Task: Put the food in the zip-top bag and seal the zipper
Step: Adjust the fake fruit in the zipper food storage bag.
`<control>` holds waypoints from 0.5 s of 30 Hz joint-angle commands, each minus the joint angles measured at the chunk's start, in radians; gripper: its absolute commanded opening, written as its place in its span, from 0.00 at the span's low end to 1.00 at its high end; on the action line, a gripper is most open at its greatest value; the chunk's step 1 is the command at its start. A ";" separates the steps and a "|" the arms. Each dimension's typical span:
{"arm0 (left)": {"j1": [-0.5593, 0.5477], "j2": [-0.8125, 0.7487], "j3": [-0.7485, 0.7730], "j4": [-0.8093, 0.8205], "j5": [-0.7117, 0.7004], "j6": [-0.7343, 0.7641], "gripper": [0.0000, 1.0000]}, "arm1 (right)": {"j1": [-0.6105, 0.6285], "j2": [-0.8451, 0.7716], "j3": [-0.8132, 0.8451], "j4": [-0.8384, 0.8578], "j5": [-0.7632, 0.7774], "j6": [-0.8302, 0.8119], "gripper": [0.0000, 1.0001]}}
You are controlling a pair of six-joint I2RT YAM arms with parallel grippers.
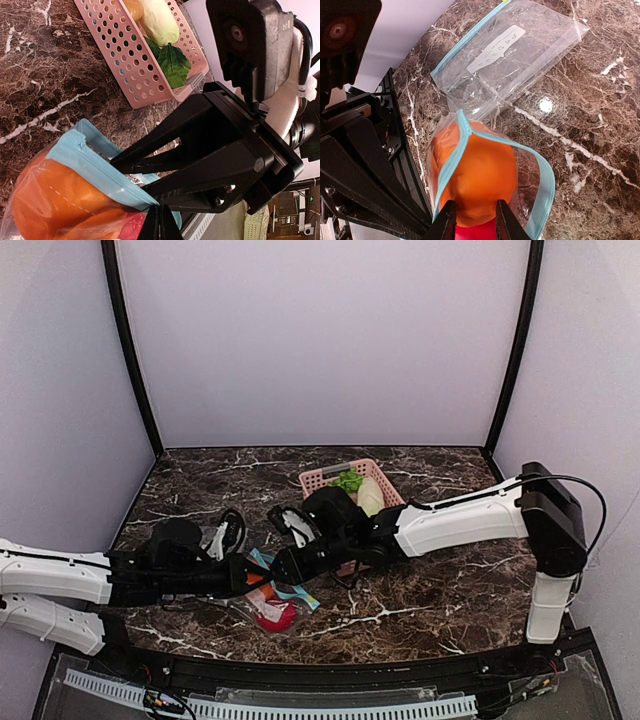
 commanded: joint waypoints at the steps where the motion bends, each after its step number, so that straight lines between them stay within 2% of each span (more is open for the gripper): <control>1: 0.004 0.011 0.035 0.043 0.030 0.030 0.01 | 0.007 0.028 0.004 0.117 -0.124 -0.015 0.26; 8: 0.003 -0.016 0.030 0.033 0.006 0.035 0.01 | 0.008 0.045 -0.007 0.131 -0.198 -0.028 0.25; 15: 0.005 -0.078 0.025 -0.044 -0.045 0.035 0.01 | 0.004 -0.049 -0.068 0.111 -0.149 -0.030 0.26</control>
